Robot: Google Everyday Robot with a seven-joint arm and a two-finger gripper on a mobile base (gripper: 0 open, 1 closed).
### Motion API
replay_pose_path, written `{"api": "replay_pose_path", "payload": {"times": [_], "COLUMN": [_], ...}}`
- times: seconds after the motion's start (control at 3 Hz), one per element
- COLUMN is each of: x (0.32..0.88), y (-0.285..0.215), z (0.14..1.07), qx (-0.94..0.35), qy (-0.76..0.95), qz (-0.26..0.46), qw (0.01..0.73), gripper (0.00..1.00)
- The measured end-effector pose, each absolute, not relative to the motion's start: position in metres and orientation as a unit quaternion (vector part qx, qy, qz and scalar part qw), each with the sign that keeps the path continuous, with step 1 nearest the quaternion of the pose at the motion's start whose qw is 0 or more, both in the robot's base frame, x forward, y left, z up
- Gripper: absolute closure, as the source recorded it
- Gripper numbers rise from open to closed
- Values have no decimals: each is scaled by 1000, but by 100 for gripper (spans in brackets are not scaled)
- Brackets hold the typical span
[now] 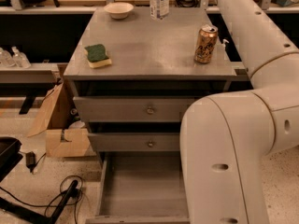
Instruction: Pick blue plastic bottle from bottom drawer and place on counter
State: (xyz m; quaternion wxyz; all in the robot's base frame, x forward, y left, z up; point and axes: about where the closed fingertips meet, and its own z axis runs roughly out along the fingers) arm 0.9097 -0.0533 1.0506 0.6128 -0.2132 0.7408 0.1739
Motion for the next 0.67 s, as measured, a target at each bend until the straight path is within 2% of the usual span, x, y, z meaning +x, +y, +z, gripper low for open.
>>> {"api": "replay_pose_path", "payload": {"times": [0.67], "x": [962], "y": [-35], "z": [1020], "qx": [-191], "qy": [745], "qz": [104], "qw": [630], "gripper": [100]}}
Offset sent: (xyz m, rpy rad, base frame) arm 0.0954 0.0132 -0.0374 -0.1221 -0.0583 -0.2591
